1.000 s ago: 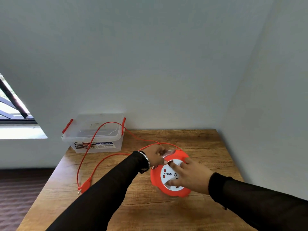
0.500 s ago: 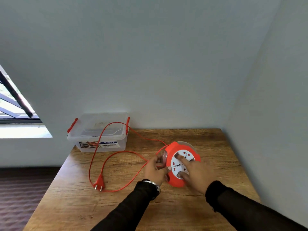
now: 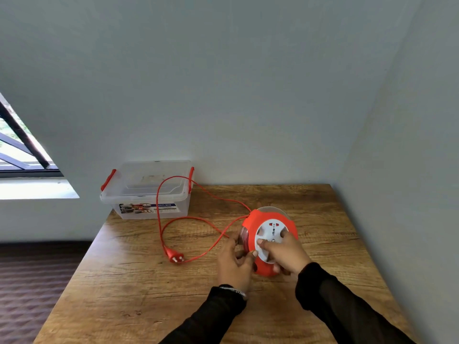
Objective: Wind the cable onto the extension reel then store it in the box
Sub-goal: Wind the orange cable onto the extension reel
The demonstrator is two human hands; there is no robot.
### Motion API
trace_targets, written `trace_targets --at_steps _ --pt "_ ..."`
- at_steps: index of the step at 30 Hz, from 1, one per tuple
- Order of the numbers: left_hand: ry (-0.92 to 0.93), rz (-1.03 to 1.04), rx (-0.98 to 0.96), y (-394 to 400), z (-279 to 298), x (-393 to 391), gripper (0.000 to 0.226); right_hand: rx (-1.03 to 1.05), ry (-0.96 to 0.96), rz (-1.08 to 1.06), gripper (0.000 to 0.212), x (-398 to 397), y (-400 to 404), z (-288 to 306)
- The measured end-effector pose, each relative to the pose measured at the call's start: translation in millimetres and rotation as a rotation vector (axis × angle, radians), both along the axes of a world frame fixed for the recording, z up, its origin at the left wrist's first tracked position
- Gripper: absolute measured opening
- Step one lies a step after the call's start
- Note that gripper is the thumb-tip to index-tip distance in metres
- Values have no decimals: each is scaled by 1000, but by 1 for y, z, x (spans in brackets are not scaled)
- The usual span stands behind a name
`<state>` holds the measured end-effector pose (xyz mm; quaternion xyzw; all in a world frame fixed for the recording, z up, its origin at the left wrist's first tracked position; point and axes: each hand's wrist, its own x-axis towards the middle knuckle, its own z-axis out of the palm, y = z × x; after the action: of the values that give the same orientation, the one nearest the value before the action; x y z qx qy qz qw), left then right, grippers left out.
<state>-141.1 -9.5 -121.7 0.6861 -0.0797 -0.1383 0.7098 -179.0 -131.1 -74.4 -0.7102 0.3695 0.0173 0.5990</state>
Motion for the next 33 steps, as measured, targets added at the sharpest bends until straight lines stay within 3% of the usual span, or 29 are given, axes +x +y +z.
trace_targets --at_steps 3,7,10,13,16,18,21,23,27,33 --pt "-22 15 10 2 -5 -7 53 292 34 -74 34 -2 -1 5" --pt "-28 32 8 3 -8 -10 55 717 1 -211 16 -3 -4 7" --pt "-2 33 18 2 -10 -9 59 729 -12 -213 19 -8 -10 4" --pt "66 9 20 2 -6 0 59 377 76 -38 15 -18 -15 5" --pt "74 -120 97 3 5 21 57 -477 63 263 15 -28 -25 4" --pt "62 -269 165 4 18 36 54 -1032 -40 523 31 -33 -31 6" --pt "-19 -511 380 -2 43 59 52 -1555 -171 952 57 -35 -35 16" --pt "-145 -649 556 -11 58 72 53 -1692 -75 1138 65 -36 -35 24" --pt "-335 -801 734 -30 79 82 48 -1681 -75 1458 69 -28 -41 27" --pt "-449 -894 900 -50 82 85 52 -1606 -47 1627 57 -11 -51 39"
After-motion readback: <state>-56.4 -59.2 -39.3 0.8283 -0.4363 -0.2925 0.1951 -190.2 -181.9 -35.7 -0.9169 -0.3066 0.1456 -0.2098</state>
